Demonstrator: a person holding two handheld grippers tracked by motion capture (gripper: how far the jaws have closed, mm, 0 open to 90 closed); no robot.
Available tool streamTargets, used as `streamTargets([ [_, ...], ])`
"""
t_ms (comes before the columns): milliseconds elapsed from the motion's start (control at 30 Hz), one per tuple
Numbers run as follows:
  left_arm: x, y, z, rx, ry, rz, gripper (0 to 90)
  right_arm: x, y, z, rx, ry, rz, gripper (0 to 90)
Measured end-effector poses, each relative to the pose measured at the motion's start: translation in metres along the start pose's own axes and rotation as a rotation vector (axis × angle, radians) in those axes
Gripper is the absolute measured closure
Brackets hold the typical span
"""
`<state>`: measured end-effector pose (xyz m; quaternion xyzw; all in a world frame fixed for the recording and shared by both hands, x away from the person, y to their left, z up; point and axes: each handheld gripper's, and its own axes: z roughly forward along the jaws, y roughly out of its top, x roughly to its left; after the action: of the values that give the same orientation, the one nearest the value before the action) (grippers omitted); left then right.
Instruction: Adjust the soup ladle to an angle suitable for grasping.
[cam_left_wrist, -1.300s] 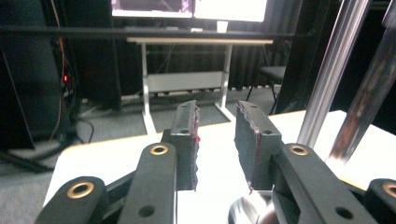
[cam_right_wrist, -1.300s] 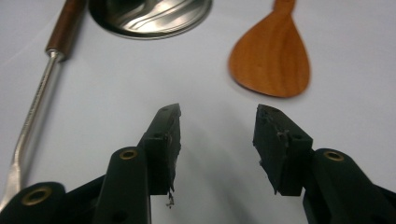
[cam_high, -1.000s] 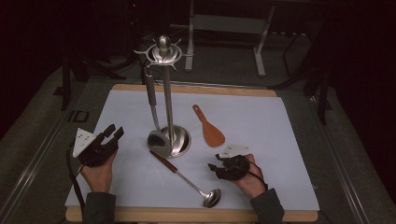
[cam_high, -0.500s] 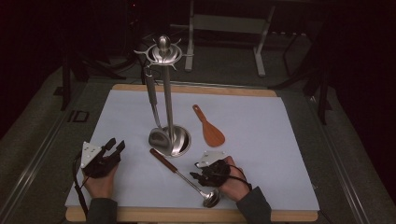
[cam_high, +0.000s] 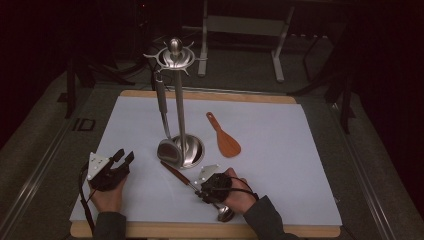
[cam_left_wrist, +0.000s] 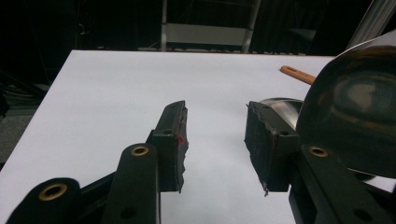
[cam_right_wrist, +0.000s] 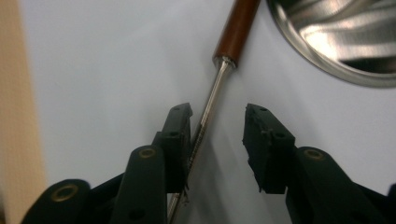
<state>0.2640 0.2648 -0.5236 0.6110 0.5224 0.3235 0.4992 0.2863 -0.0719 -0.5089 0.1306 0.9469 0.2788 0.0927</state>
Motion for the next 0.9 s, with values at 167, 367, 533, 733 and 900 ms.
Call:
streamTargets([
  [167,-0.001,0.0,0.0,0.001,-0.001,-0.001,58.9,0.002,0.001,0.002,0.045,0.039,-0.043,76.0],
  [367,0.0,0.0,0.0,0.0,-0.004,-0.005,58.9,-0.012,-0.011,-0.007,0.124,0.026,-0.02,78.4],
  [533,-0.001,0.0,0.001,0.002,-0.005,-0.004,59.0,-0.031,-0.033,-0.022,0.177,0.019,0.012,80.3],
  [733,-0.003,0.0,0.001,0.0,-0.009,-0.003,59.1,-0.052,-0.065,-0.042,0.202,0.002,0.088,79.1],
  [900,-0.002,0.0,0.002,-0.004,-0.012,-0.004,59.3,-0.07,-0.095,-0.061,0.227,-0.06,0.16,78.9],
])
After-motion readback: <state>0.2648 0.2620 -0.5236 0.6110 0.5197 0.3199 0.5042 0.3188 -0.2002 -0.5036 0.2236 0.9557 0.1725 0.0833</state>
